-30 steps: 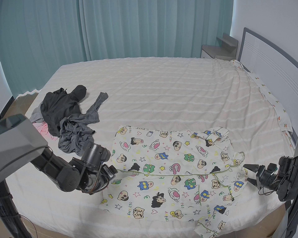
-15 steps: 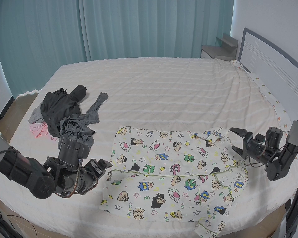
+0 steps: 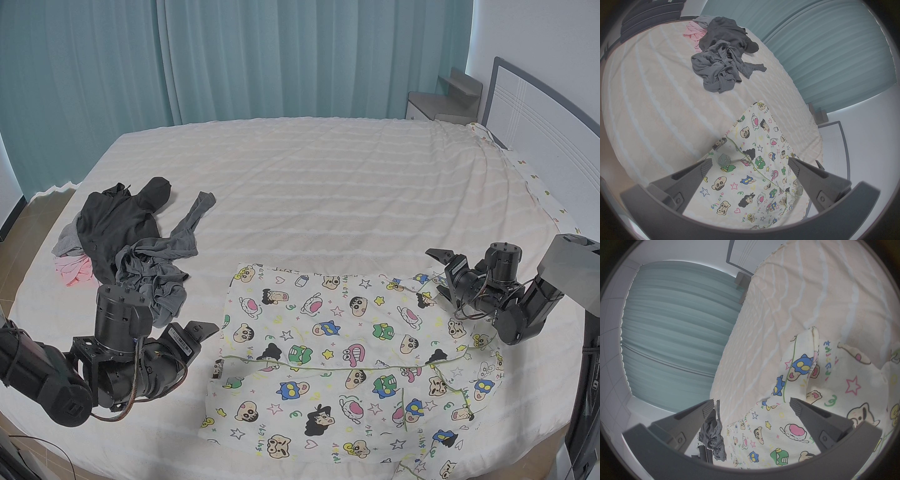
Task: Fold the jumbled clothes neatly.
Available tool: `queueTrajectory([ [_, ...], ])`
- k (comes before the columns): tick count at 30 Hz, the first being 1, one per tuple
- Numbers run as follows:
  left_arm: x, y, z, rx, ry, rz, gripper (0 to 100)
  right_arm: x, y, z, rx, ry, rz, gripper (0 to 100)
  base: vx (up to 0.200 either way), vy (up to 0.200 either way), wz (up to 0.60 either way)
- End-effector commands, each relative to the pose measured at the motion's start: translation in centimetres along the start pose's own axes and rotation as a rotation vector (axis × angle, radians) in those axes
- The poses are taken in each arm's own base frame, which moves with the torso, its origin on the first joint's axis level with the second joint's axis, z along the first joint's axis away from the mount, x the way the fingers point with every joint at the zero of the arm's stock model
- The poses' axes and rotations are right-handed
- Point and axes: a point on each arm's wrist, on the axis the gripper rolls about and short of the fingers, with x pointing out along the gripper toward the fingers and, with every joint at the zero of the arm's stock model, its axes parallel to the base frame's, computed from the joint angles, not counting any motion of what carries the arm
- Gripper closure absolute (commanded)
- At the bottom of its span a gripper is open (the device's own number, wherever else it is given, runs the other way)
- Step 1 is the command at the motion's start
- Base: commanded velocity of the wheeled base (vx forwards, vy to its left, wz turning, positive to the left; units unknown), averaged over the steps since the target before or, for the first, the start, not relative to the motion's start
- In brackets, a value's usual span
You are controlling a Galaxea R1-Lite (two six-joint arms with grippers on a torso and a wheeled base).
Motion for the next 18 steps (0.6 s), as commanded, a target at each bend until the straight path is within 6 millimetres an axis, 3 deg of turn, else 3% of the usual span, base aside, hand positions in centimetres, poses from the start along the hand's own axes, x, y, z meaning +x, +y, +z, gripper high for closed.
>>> queueTrajectory([
  [1, -0.2, 0.8, -0.4, 0.001, 0.006, -0.002, 0, 1.0, -1.0, -1.6, -0.002, 0.01, -0.042, 0, 0.2, 0.0, 0.0],
  [6, 0.0, 1.1, -0.6, 0.004, 0.009, 0.009, 0, 0.8, -1.1, -1.6, -0.003, -0.022, -0.067, 0, 0.2, 0.0, 0.0],
  [11, 0.7, 1.5, -1.0, 0.009, 0.041, 0.035, 0, 0.6, -2.0, -1.5, -0.001, -0.051, -0.128, 0, 0.0, 0.0, 0.0],
  [16, 1.1, 1.8, -1.1, 0.011, 0.05, 0.051, 0, -0.6, -2.0, -1.5, 0.0, -0.048, -0.145, 0, 0.0, 0.0, 0.0],
  [18, 1.1, 1.8, -1.2, 0.012, 0.054, 0.052, 0, -1.9, -1.4, -1.4, -0.004, -0.048, -0.148, 0, 0.0, 0.0, 0.0],
])
